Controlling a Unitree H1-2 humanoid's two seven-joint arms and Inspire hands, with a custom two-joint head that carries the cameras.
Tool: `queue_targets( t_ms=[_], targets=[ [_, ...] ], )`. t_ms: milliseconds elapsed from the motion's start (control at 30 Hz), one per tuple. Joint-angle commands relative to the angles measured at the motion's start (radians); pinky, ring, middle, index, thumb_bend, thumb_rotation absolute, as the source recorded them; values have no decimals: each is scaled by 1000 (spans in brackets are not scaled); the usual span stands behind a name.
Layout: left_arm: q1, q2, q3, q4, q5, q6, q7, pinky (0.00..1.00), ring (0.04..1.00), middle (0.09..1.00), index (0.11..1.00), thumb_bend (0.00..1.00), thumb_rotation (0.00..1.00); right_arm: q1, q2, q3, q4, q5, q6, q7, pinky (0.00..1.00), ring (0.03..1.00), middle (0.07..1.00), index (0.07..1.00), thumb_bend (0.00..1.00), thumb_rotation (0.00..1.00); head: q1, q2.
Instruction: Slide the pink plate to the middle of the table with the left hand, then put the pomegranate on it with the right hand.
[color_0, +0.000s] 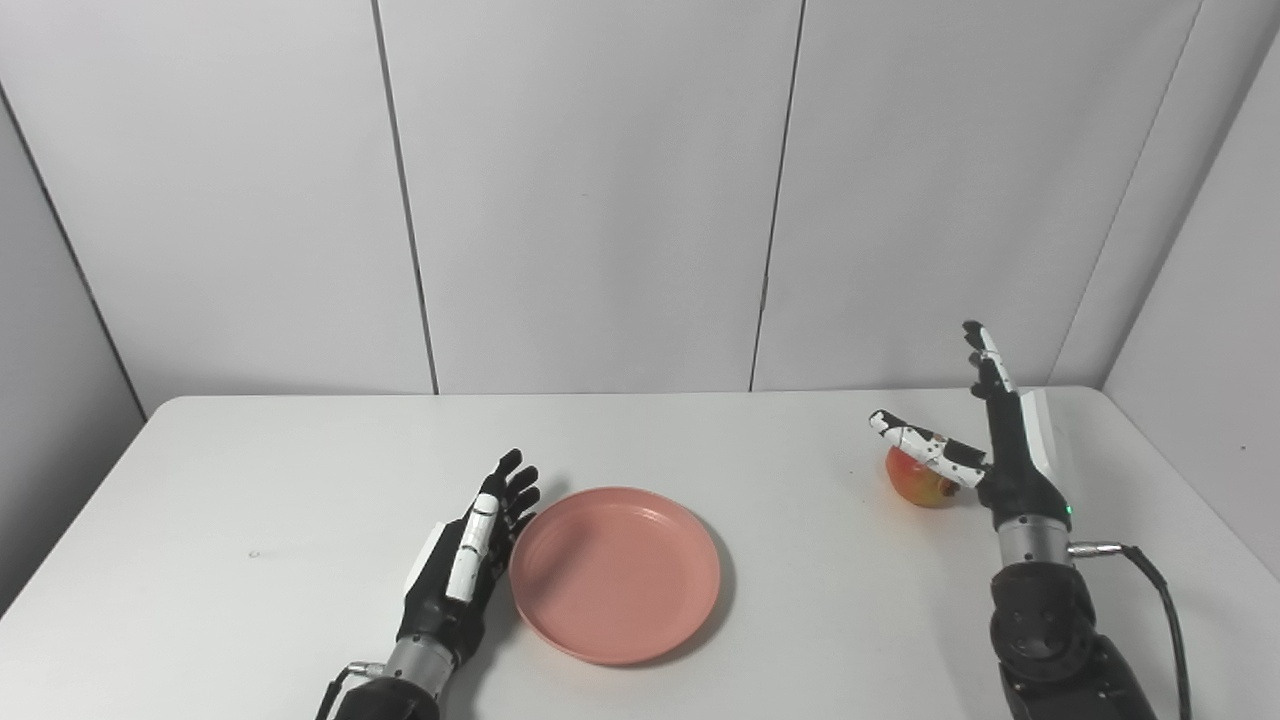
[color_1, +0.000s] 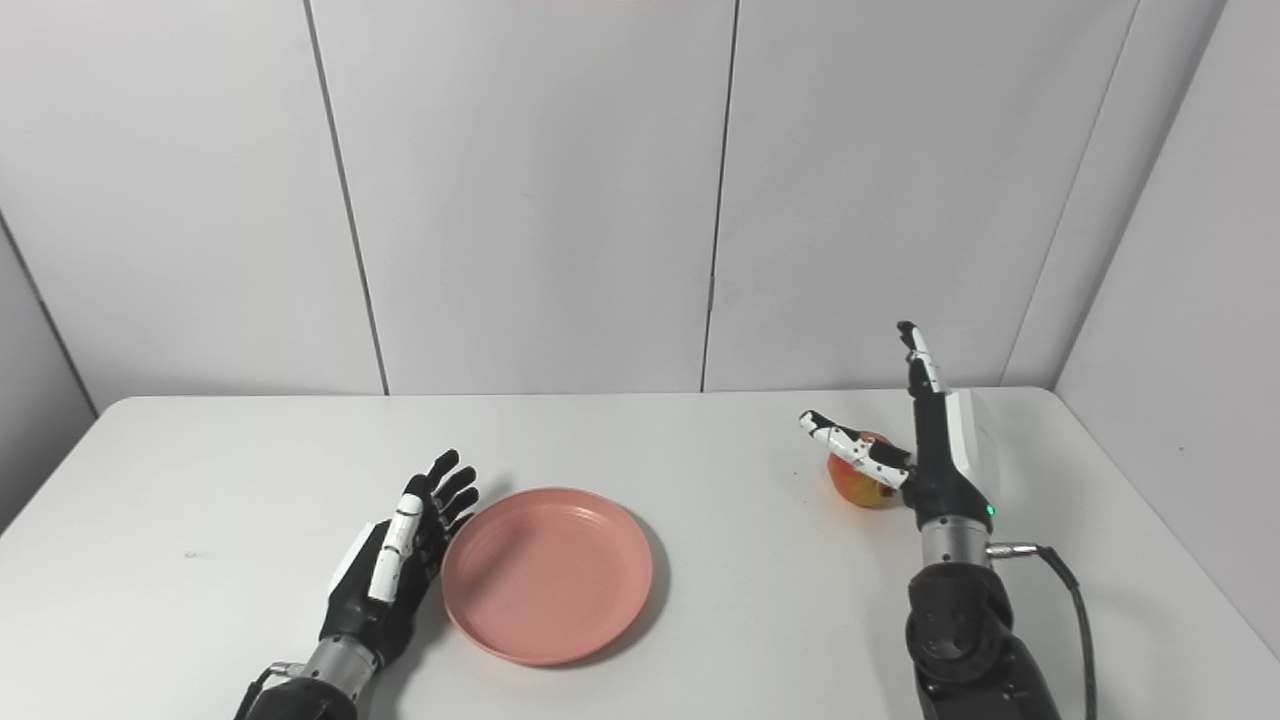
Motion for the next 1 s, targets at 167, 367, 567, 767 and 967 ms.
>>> queue_targets(
  t_ms=[167,367,567,767,967],
  targets=[
    [-6,13,8,17,21,-20,11,919,939,942,940,526,1000,-78,-42,12,75,-29,-23,-61,819,898,929,927,795,425,-19,-6],
    [-5,16,14,21,20,-27,12,914,934,936,933,518,1000,-87,-47,29,116,-49,4,-77,819,900,931,930,811,448,-34,-11],
    [-3,18,25,23,6,-25,4,913,931,933,929,529,1000,-98,-46,41,156,-55,17,-90,810,896,928,928,813,424,-52,-13],
    [-6,17,38,35,-3,-31,-5,910,927,929,924,544,1000,-108,-49,51,197,-33,22,-68,821,906,929,934,840,385,-58,-13],
    [-7,15,40,36,2,-31,-4,901,921,921,916,540,996,-110,-46,75,203,-44,74,-56,801,890,916,926,865,368,-56,-10]
  ],
)
